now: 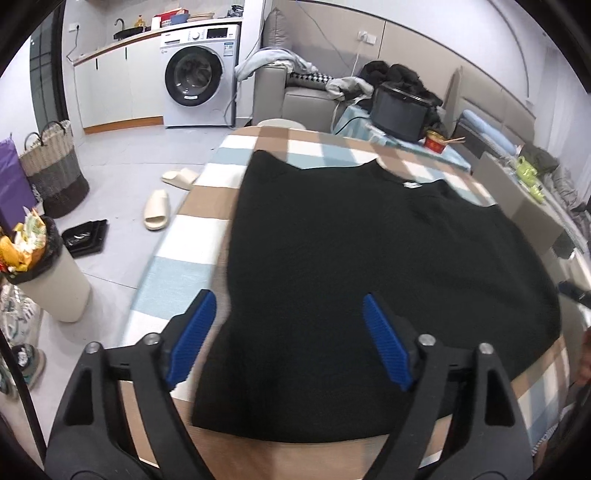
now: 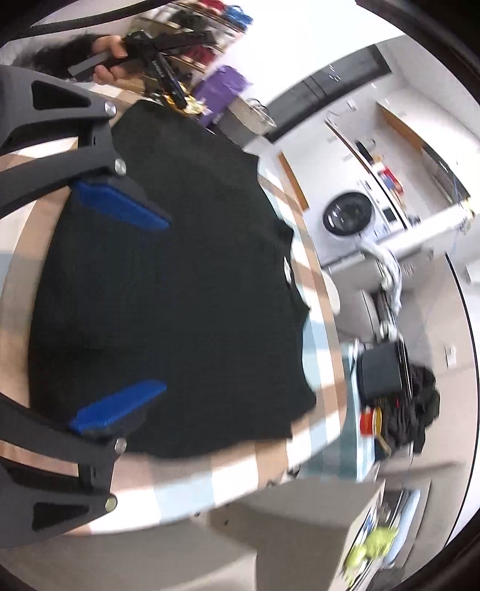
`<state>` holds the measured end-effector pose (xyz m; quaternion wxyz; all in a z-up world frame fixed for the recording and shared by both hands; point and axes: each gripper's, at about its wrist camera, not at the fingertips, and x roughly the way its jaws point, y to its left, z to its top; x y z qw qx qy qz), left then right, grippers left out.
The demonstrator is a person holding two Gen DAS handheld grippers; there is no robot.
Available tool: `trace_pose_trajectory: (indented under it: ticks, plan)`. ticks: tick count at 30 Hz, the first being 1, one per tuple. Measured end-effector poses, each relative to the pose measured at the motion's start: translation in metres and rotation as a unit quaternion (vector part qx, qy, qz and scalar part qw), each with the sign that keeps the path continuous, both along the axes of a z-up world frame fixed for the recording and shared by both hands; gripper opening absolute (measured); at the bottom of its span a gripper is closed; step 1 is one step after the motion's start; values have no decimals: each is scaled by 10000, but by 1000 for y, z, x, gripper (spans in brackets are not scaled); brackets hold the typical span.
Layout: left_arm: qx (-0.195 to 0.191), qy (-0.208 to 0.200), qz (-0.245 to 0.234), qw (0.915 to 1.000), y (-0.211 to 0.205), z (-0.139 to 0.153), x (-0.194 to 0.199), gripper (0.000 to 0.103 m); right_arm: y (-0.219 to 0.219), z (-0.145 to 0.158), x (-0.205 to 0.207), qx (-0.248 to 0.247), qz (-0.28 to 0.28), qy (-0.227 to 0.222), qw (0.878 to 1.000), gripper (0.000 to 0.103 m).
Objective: Fold small clothes
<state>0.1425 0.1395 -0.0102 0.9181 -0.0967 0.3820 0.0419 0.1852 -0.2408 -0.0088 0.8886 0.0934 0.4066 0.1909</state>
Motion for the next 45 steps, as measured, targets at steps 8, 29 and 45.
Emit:
trace_pose_trajectory:
  ticks: [8,29,45]
  plan:
    - [-10,248,-759,9968,-67,-17,8,87,76,-35,7,-679,764,253,9944,88]
    - [561,759,-1278,9873,-90,-61,-22,95,21,-62,-10,-1872,453,128,9812,88]
    - [-78,590,-863,9945,-77,-45,41,95,68,-56,57,-1157,178,279,9927,89]
